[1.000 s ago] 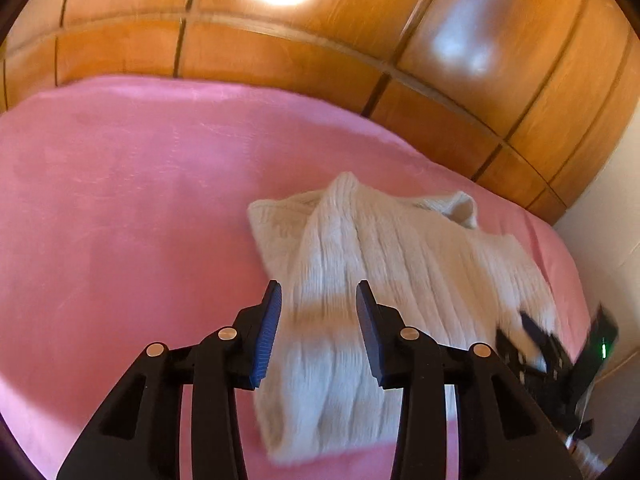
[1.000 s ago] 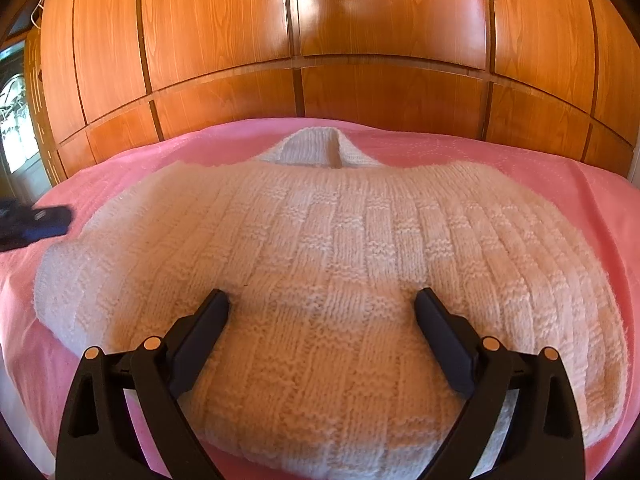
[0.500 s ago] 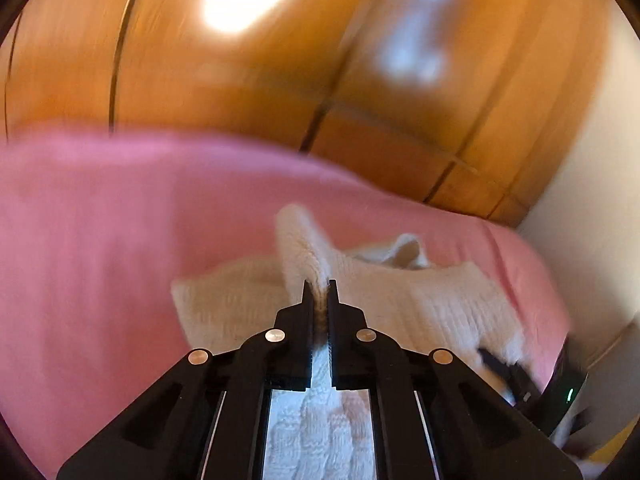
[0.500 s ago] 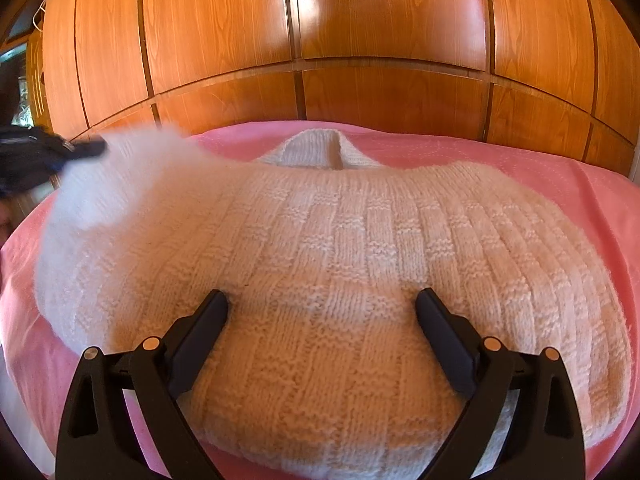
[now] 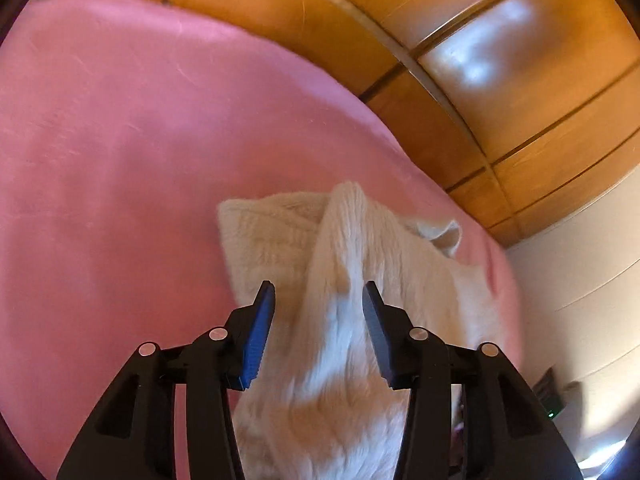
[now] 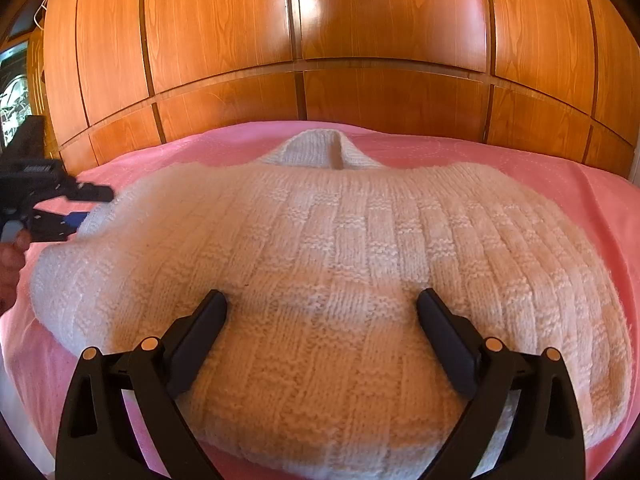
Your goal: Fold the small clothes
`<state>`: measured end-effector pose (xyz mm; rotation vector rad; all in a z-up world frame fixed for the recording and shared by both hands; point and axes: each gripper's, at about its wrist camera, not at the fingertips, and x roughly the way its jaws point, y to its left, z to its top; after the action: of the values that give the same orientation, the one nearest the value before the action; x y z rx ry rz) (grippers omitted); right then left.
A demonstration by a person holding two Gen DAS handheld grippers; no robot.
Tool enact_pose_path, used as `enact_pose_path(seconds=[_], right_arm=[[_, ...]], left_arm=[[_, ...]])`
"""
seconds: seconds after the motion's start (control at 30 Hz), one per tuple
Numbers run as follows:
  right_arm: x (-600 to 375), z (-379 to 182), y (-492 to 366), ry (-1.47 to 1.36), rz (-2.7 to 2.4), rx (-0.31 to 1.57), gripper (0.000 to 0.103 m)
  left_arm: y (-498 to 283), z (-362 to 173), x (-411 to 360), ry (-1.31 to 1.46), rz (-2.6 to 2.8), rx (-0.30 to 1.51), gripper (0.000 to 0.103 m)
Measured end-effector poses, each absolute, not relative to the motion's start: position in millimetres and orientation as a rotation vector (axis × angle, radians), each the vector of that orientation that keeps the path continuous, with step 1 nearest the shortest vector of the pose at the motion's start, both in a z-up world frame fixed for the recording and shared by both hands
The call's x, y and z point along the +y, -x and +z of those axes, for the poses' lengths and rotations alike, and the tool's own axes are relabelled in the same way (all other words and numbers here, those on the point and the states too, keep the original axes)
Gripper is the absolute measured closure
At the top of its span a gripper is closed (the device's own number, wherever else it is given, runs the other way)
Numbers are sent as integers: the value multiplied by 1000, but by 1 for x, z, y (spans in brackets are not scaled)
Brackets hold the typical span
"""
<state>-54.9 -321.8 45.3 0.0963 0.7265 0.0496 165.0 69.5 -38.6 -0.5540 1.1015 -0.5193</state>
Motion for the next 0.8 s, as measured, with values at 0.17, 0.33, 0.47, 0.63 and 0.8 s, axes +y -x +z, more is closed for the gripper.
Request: enact_pose_path(seconds=[0.17,0.33,0.47,0.63,0.8], right_arm=[[-321,46,55,-91,45,727,7],[-320,46,54,-86,44,727,7],[-318,46,54,-78,41,726,6],[-317,45,56,-81,41,722,6],[-317,44,57,-86,43,719,5]], left_arm=[[-191,-44,44,509,-533,1157,91],[-136,32,38,332,-430,752,98],[-116,21,1,-47,-250,686,97],[-136,-31,17,70,-193,893,86],[-90,-2,45,185,-174,768,85]])
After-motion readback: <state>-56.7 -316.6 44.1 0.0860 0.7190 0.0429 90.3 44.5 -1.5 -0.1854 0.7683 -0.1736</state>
